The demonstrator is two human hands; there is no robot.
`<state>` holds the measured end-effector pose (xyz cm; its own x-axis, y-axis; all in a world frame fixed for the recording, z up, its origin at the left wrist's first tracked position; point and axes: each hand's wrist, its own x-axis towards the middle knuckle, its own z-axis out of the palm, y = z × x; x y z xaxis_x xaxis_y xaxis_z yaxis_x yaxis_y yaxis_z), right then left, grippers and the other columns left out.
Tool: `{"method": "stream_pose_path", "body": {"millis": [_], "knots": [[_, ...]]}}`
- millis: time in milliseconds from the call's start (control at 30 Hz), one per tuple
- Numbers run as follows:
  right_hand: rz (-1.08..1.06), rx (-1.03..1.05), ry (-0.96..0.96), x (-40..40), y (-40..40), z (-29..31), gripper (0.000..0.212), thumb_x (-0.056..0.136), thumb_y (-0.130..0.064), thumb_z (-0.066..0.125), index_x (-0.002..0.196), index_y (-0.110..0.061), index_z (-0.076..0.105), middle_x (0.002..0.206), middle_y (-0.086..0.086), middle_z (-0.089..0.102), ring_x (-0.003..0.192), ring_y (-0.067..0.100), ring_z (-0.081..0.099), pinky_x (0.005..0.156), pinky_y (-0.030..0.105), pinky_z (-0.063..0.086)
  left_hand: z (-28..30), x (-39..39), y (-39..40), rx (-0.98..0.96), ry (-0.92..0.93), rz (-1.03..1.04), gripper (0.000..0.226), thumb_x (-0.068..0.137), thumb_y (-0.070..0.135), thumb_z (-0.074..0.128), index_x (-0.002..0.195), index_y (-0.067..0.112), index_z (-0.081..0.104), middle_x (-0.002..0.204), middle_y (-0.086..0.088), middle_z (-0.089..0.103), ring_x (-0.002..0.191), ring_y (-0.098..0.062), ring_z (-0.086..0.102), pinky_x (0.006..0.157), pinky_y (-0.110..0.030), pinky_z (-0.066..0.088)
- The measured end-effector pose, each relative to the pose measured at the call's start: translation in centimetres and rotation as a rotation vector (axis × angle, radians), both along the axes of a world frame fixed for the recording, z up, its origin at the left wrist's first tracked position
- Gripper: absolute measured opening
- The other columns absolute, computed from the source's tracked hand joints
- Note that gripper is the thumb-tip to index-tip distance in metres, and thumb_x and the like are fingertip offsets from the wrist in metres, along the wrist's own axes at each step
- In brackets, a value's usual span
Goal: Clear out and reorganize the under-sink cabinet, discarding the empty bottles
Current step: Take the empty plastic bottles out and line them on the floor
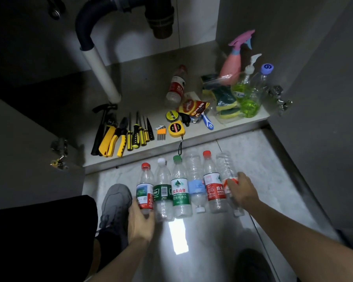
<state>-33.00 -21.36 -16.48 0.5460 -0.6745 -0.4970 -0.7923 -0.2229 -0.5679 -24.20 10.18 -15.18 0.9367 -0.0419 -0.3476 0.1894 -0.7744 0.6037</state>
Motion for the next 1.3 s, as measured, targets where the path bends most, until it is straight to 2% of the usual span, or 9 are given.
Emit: {"method": "stream_pose_path", "body": {"millis": [100, 233, 400, 533, 667, 867, 1133, 1200, 1300], "knots": [[-0.004, -0.038, 0.029, 0.3, -0.2, 0.1, 0.04, 0.101, -0.034, 0.051, 0.129, -0.006, 0.052, 0.123, 0.018, 0.06, 0.108, 0.034, 0.061, 0.098, 0.051, 0.049, 0.0, 0.7, 0.0, 0.021, 0.015, -0.004, 0.046, 0.086, 0.019, 0.063, 0.13, 0.022, 0.05, 0.114, -0.003, 0.054, 0.09, -0.017, 0.055, 0.084, -0.032, 0.043], [-0.025, -0.116, 0.055, 0.7, -0.7, 0.5, 0.039, 0.101, -0.034, 0.049, 0.126, -0.005, 0.056, 0.122, 0.019, 0.06, 0.107, 0.034, 0.061, 0.096, 0.047, 0.051, -0.2, 1.8, 0.1, 0.096, 0.043, -0.023, 0.026, 0.092, 0.024, 0.058, 0.115, 0.012, 0.059, 0.118, -0.012, 0.058, 0.103, -0.03, 0.059, 0.09, -0.039, 0.048], [-0.064, -0.133, 0.037, 1.9, -1.5, 1.9, 0.033, 0.099, -0.028, 0.051, 0.123, -0.007, 0.059, 0.112, 0.014, 0.064, 0.095, 0.029, 0.062, 0.083, 0.039, 0.052, 0.5, 3.5, -0.4, 0.161, 0.045, -0.01, 0.021, 0.092, 0.021, 0.056, 0.108, 0.008, 0.061, 0.116, -0.017, 0.058, 0.104, -0.035, 0.059, 0.087, -0.041, 0.048], [-0.093, -0.156, -0.083, 4.1, -2.2, 4.3, 0.03, 0.098, -0.022, 0.055, 0.125, -0.013, 0.062, 0.121, 0.01, 0.065, 0.1, 0.026, 0.061, 0.084, 0.034, 0.048, 2.0, 4.7, -1.5, 0.133, -0.069, -0.009, 0.029, 0.092, 0.021, 0.054, 0.12, 0.015, 0.06, 0.124, -0.01, 0.059, 0.111, -0.03, 0.058, 0.092, -0.038, 0.047], [-0.08, -0.161, -0.239, 8.1, -3.0, 7.3, 0.026, 0.095, -0.02, 0.054, 0.118, -0.021, 0.066, 0.115, 0.004, 0.069, 0.095, 0.021, 0.058, 0.081, 0.028, 0.042, 4.2, 6.9, -4.1, 0.065, -0.196, -0.08, 0.022, 0.096, 0.028, 0.051, 0.116, 0.025, 0.058, 0.112, 0.003, 0.065, 0.096, -0.017, 0.064, 0.084, -0.039, 0.054], [0.213, -0.364, -0.339, 15.3, -5.3, 12.2, 0.036, 0.092, -0.013, 0.059, 0.127, -0.02, 0.06, 0.122, 0.002, 0.062, 0.109, 0.024, 0.061, 0.093, 0.044, 0.053, 8.6, 14.2, -11.2, -0.059, -0.344, -0.253, 0.022, 0.097, 0.023, 0.051, 0.118, 0.025, 0.059, 0.114, 0.007, 0.062, 0.095, -0.01, 0.062, 0.081, -0.032, 0.056], [0.708, -0.588, -0.127, 21.3, -5.6, 11.6, 0.084, 0.081, -0.001, 0.069, 0.154, -0.026, 0.036, 0.159, 0.008, 0.03, 0.144, 0.031, 0.028, 0.114, 0.048, 0.038, 11.8, 23.1, -20.1, 0.025, -0.329, -0.343, 0.04, 0.094, 0.032, 0.052, 0.133, 0.023, 0.051, 0.136, -0.005, 0.054, 0.123, -0.026, 0.055, 0.099, -0.043, 0.049], [0.672, -0.706, -0.137, 21.6, -5.1, 10.5, 0.072, 0.084, -0.006, 0.068, 0.149, -0.024, 0.045, 0.154, 0.009, 0.04, 0.14, 0.03, 0.034, 0.111, 0.045, 0.04, 11.7, 24.1, -21.5, 0.016, -0.302, -0.349, 0.043, 0.093, 0.034, 0.054, 0.134, 0.022, 0.05, 0.133, -0.006, 0.055, 0.12, -0.027, 0.056, 0.098, -0.044, 0.05], [0.482, -0.846, -0.349, 21.3, -5.2, 9.5, 0.039, 0.094, -0.01, 0.058, 0.132, -0.018, 0.062, 0.135, 0.007, 0.059, 0.126, 0.028, 0.047, 0.101, 0.042, 0.043, 11.1, 25.5, -23.5, 0.039, -0.28, -0.332, 0.043, 0.094, 0.037, 0.054, 0.133, 0.02, 0.05, 0.126, -0.007, 0.059, 0.113, -0.029, 0.059, 0.091, -0.042, 0.052]]}}
